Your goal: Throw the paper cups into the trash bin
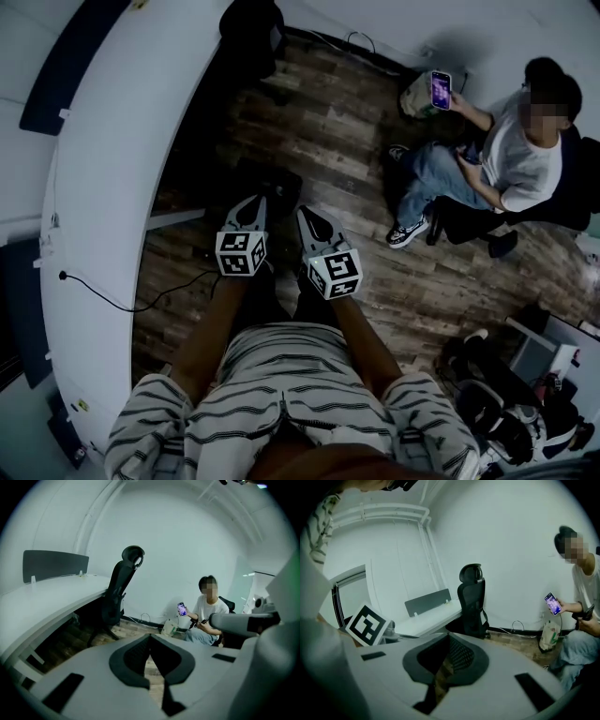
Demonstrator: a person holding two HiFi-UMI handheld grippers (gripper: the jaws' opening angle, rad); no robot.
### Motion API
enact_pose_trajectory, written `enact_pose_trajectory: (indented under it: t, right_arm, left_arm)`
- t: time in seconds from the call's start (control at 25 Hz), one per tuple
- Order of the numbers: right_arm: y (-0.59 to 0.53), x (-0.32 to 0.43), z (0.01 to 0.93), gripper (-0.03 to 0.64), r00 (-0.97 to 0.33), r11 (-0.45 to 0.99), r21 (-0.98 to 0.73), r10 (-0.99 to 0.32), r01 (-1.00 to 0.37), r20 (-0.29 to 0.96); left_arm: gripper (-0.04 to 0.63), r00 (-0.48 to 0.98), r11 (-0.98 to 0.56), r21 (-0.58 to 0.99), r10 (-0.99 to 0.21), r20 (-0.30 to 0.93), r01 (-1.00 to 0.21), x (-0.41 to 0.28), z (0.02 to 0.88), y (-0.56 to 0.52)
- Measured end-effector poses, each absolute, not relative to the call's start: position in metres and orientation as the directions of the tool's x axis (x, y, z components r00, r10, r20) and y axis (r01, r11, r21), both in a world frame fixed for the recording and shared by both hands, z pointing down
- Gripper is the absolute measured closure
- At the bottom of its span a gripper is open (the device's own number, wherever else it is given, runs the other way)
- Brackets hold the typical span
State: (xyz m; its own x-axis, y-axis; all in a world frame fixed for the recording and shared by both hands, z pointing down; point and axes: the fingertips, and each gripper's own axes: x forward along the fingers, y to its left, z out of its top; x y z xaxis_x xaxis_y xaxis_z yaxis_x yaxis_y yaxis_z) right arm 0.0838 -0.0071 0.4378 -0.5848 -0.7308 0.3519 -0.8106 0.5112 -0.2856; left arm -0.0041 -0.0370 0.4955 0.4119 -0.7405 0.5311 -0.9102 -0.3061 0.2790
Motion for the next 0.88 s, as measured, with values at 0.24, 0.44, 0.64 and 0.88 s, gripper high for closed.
enact_pose_trajectory:
  t: [0.24,0.44,0.64,0.88]
  right_arm:
    - [-0.01,0.078,0.409,0.609,-0.592,0.535,-0.256,-0.739,-0.806,0.321]
    - [-0.011,0.071,0.386,0.609,-0.6,0.554,-0.231,-0.745,-0.8,0.291]
    - [-0.017,0.065,0.364,0.609,-0.605,0.561,-0.231,-0.758,-0.795,0.245]
    - [-0.023,0.058,0.343,0.609,-0.603,0.57,-0.198,-0.772,-0.797,0.203]
  left_arm:
    - [0.572,0.428,-0.335,0.271,-0.766,0.48,-0.903,-0.006,0.455,-0.029]
    - [0.572,0.429,-0.347,0.259,-0.798,0.423,-0.901,-0.012,0.417,-0.025]
    - [0.572,0.435,-0.371,0.233,-0.822,0.368,-0.899,-0.015,0.385,-0.027]
    - [0.572,0.439,-0.395,0.197,-0.842,0.313,-0.897,-0.02,0.357,-0.026]
